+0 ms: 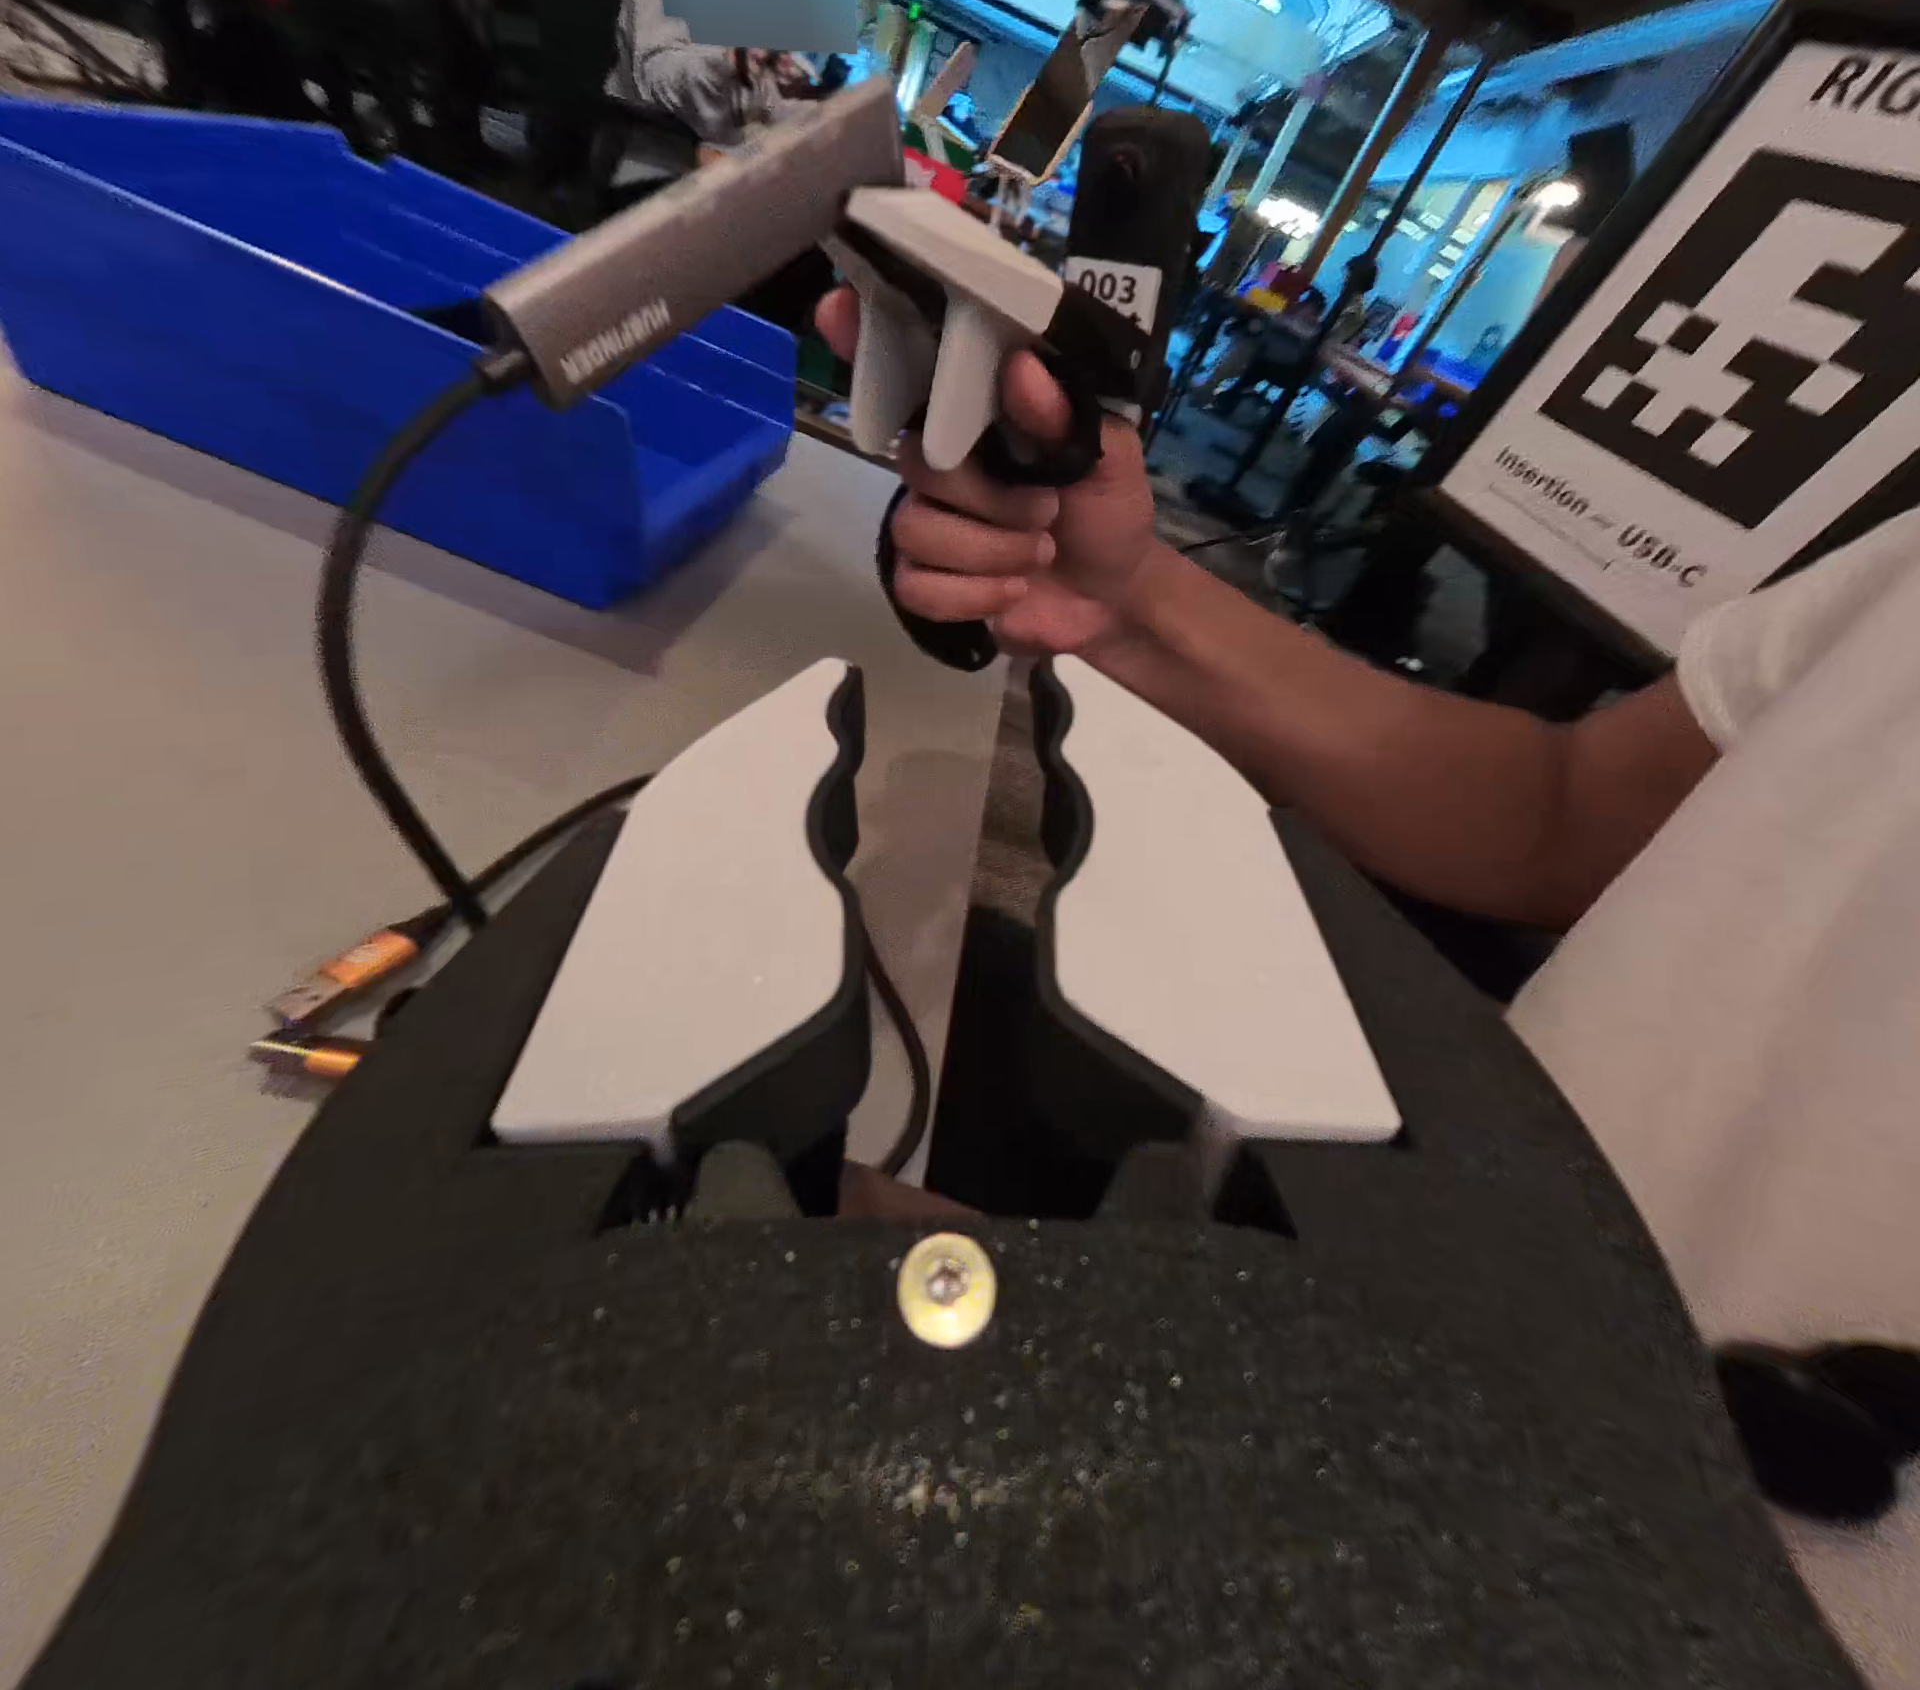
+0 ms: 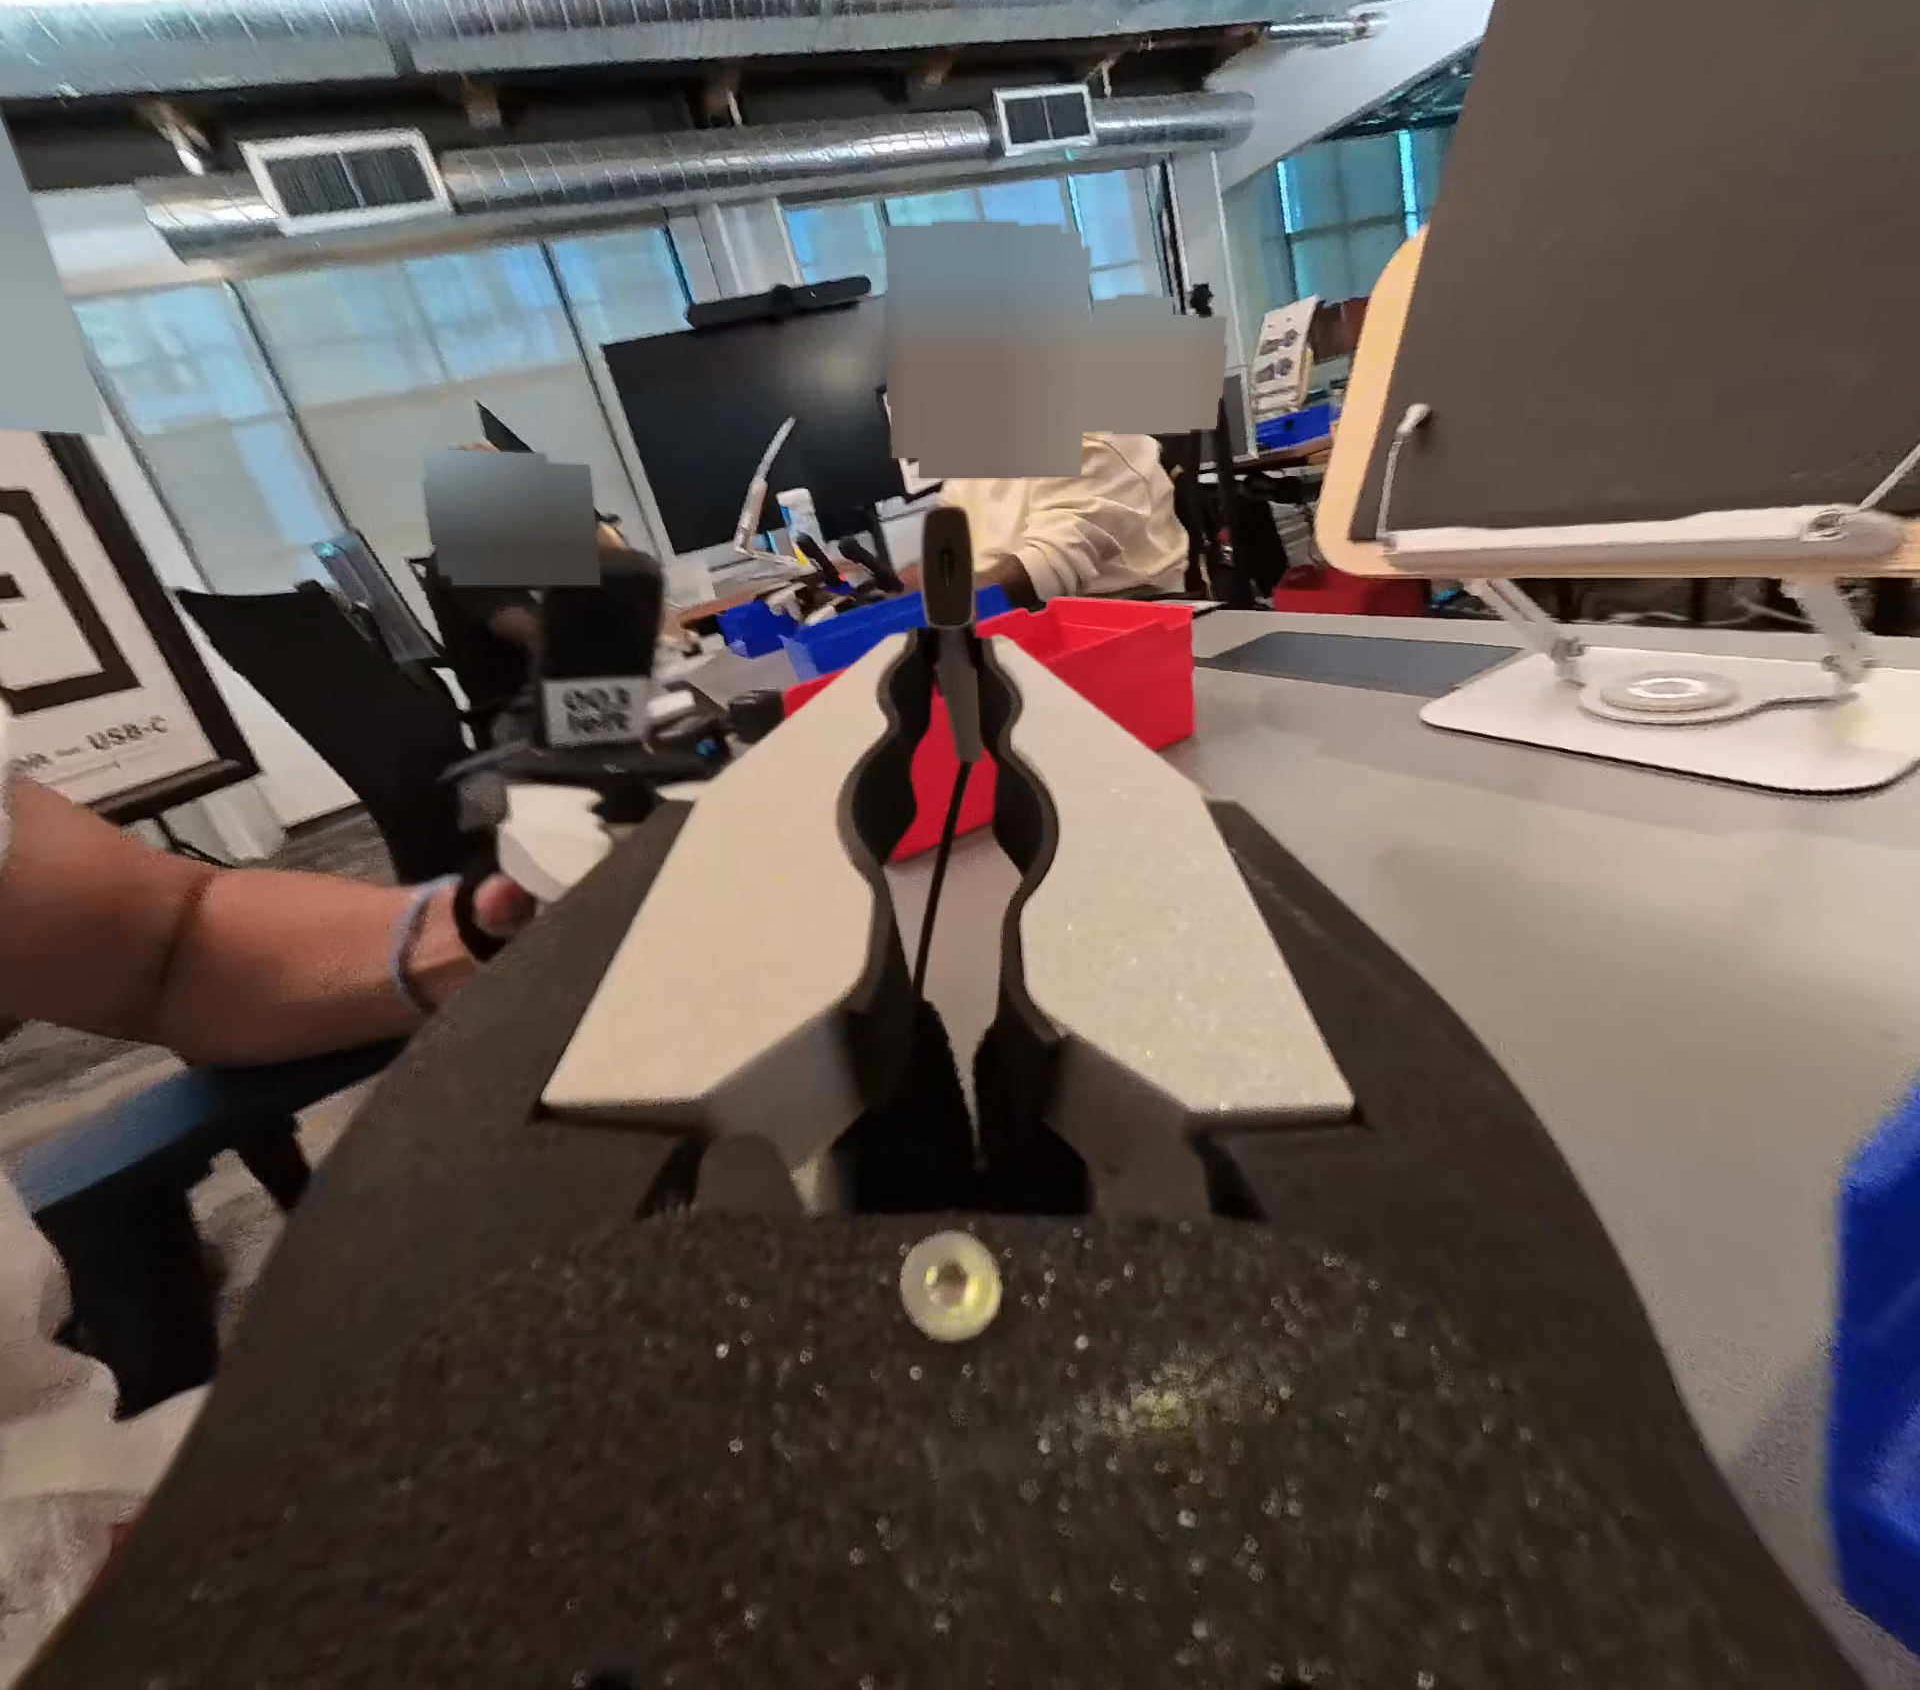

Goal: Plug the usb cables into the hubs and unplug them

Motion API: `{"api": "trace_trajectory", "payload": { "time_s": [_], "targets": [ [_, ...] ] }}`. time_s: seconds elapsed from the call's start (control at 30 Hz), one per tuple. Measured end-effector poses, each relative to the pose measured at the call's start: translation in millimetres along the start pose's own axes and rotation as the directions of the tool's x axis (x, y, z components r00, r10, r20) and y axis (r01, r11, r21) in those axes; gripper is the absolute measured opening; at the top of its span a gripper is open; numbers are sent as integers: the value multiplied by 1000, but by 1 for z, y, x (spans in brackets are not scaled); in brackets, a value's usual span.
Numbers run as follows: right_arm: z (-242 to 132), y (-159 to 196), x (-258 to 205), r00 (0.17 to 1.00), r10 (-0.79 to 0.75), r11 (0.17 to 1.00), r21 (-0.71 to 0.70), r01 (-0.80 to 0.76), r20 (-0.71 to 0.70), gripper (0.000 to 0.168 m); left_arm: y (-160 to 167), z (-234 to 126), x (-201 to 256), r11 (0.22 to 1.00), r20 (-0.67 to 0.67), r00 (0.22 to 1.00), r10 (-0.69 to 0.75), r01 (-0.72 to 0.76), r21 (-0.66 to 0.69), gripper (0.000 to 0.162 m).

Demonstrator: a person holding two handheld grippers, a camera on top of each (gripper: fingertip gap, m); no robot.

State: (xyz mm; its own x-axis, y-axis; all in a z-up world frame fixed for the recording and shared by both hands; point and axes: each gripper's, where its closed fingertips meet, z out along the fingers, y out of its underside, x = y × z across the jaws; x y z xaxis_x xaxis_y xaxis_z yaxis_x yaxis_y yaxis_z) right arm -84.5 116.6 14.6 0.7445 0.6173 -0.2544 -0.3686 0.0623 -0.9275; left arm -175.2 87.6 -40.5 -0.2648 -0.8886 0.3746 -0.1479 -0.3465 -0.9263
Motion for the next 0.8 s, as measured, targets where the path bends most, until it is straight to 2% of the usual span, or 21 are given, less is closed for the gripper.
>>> {"api": "trace_trajectory", "payload": {
  "time_s": [0.1,0.23,0.33,0.4,0.47,0.63,0.73,0.8],
  "targets": [
    [8,4,-9,997,59,998,26,-60,43,6,-4,24,-11,989,-17,993,-116,117,89,36],
    [15,9,-15,993,102,993,45,-105,61,7,-26,42,-38,927,-66,956,-286,294,235,41],
    [16,17,-15,995,90,996,20,-91,45,6,-43,31,-51,857,-132,927,-352,376,353,38],
    [17,26,-16,994,93,996,-12,-92,50,1,-54,20,-55,806,-183,911,-370,413,423,28],
    [19,35,-18,994,94,995,-41,-92,60,1,-62,10,-56,782,-197,911,-362,412,467,27],
    [26,56,-21,999,-9,987,-161,16,42,7,-71,-1,-53,819,-173,943,-284,333,467,17],
    [22,56,-8,989,-146,965,-224,137,-24,34,-72,-9,-55,850,-144,959,-242,282,445,11],
    [19,56,4,952,-299,918,-295,267,-69,45,-68,-12,-57,882,-109,971,-213,240,406,10]
  ]
}}
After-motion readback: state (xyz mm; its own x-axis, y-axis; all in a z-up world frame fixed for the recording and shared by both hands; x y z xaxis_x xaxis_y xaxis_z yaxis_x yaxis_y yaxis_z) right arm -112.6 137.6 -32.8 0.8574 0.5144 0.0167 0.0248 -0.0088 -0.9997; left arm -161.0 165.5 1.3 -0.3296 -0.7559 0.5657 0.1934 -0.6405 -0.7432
